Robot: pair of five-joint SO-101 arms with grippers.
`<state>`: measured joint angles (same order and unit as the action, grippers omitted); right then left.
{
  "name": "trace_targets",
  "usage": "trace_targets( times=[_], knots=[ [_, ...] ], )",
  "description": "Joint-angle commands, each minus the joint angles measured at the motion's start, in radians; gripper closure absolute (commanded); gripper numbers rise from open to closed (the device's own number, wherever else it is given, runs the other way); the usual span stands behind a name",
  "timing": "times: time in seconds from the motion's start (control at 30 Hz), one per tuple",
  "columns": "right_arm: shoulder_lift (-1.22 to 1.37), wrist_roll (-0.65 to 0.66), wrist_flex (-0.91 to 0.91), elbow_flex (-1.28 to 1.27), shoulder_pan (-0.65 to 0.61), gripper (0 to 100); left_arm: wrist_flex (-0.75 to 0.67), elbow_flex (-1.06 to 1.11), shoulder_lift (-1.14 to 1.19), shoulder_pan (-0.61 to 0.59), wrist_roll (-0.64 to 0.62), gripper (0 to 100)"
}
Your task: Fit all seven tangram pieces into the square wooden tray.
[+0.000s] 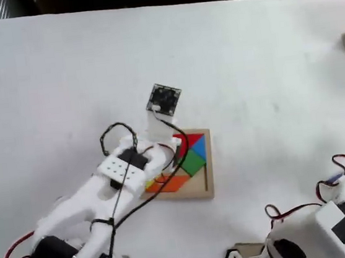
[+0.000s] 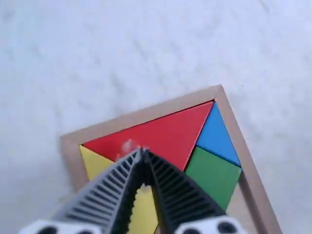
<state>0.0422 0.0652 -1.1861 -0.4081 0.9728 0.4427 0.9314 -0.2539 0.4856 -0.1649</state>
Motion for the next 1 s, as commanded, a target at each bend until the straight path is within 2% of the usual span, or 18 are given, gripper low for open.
trace_targets(
  times=[0.0, 0.13, 0.47, 0.83, 0.97],
  knots=[
    [-0.031, -0.046, 0.015, 0.003, -0.058, 76.3, 0.008, -0.003, -0.045, -0.005, 0.011, 97],
    [-0.031, -0.101, 0.018, 0.003, -0.085, 69.1, 0.008, -0.003, -0.045, -0.005, 0.011, 97],
    [0.183, -0.101, 0.131, 0.028, -0.124, 69.0, 0.006, -0.003, -0.045, -0.002, 0.011, 97],
    [0.326, -0.101, 0.019, 0.216, -0.131, 69.0, 0.003, -0.003, -0.045, -0.007, 0.012, 97],
    [0.326, -0.101, -0.038, 0.287, -0.131, 75.7, 0.003, -0.003, -0.045, -0.007, 0.012, 97]
  ],
)
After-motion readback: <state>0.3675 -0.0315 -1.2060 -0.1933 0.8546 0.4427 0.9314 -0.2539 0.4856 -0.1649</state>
